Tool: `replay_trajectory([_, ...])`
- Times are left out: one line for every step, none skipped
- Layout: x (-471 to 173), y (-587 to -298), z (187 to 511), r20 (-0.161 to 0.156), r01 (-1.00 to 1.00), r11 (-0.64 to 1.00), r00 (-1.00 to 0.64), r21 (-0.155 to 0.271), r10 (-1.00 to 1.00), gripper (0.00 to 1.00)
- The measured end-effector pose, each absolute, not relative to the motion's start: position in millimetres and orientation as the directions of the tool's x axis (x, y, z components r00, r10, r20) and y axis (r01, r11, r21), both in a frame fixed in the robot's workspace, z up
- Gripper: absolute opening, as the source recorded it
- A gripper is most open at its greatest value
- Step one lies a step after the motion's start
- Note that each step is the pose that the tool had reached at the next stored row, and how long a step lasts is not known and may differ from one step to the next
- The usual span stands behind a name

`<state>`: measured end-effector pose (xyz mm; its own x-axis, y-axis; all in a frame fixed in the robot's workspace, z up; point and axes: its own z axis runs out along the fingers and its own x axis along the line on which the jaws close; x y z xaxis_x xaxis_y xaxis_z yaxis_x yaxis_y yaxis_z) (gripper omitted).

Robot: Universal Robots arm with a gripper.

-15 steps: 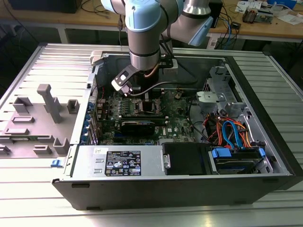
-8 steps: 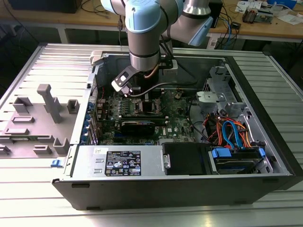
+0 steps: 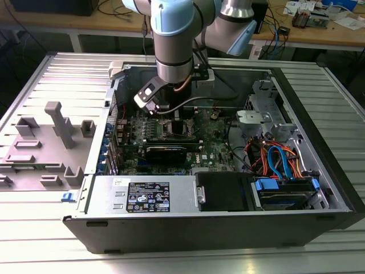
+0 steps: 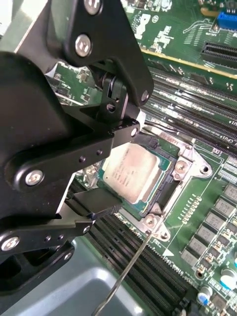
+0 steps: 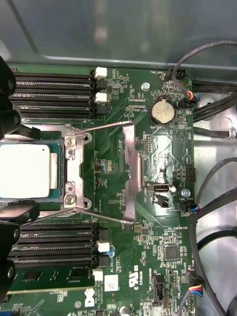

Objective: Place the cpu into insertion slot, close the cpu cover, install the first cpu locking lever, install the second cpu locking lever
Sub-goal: 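Place the cpu into insertion slot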

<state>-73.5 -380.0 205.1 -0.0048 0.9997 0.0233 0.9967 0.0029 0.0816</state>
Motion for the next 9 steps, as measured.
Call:
replay_trajectory([-73.5,-380.0,208.0,0.023,0.997,0.003,-0.005,0.080,1.000,0.62])
replay_trajectory([-73.5,-380.0,209.9,0.023,0.997,0.003,-0.005,0.079,1.000,0.62])
replay_trajectory([-73.4,-380.0,211.9,0.023,0.997,0.003,-0.005,0.077,1.000,0.62])
replay_trajectory([-73.5,-380.0,213.6,0.024,0.997,0.003,-0.005,0.075,1.000,0.62])
replay_trajectory([-73.5,-380.0,215.2,0.024,0.997,0.003,-0.005,0.074,1.000,0.62])
replay_trajectory([-73.5,-380.0,218.0,0.024,0.997,0.003,-0.005,0.072,1.000,0.53])
replay_trajectory([-73.4,-380.1,219.5,0.024,0.997,0.003,-0.005,0.071,1.000,0.53])
replay_trajectory([-73.4,-380.1,220.7,0.024,0.998,0.003,-0.005,0.069,1.000,0.47])
replay_trajectory([-73.4,-380.0,220.9,0.024,0.998,0.003,-0.005,0.069,1.000,0.41])
